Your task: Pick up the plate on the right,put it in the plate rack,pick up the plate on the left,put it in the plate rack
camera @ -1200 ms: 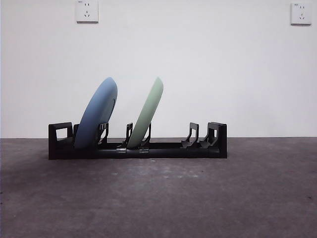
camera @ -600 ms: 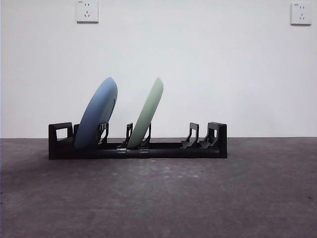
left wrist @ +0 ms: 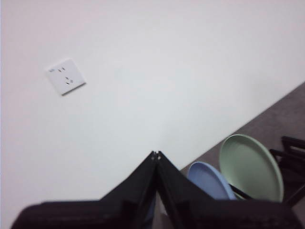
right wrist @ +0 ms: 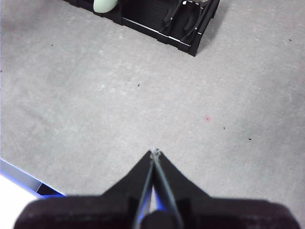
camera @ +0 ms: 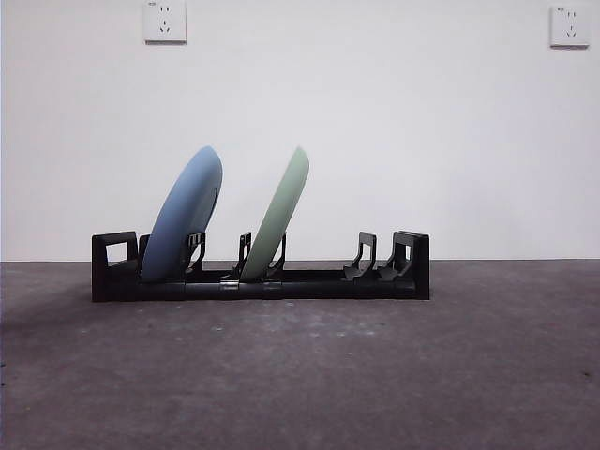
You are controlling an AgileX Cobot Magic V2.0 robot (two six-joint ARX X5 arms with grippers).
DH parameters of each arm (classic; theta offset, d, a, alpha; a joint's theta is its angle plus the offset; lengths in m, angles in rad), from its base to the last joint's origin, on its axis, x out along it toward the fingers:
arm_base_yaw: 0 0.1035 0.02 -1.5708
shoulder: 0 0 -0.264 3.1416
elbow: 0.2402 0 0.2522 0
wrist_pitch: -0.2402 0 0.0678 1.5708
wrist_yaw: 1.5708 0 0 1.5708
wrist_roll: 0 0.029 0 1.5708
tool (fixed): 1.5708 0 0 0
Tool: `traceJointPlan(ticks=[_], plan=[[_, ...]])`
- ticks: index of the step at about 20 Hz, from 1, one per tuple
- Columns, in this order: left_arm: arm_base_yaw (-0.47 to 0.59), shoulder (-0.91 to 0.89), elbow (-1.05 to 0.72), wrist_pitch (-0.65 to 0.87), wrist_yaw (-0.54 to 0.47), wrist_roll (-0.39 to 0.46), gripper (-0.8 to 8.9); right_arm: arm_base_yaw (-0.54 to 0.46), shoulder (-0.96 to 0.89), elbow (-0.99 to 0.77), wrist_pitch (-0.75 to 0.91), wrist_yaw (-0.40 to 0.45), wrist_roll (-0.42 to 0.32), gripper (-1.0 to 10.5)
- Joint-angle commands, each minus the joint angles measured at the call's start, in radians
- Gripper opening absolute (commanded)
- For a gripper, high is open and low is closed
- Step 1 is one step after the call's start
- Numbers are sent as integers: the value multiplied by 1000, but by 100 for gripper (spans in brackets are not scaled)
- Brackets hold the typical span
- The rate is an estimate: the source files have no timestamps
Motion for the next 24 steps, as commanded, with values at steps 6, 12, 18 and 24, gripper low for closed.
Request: traceJointPlan(ticks=[6, 12, 18, 24], plan=[[16, -245, -537, 201, -67, -63, -4, 1, 0, -9, -21, 1, 6, 1], [16, -395, -744, 200, -158, -108, -4, 1, 0, -9, -21, 1, 6, 1], [16, -493, -845, 126, -226, -183, -4, 1, 0, -9, -21, 1, 6, 1], [18, -470, -844, 68, -225, -247, -4, 1, 0, -9, -21, 1, 6, 1]])
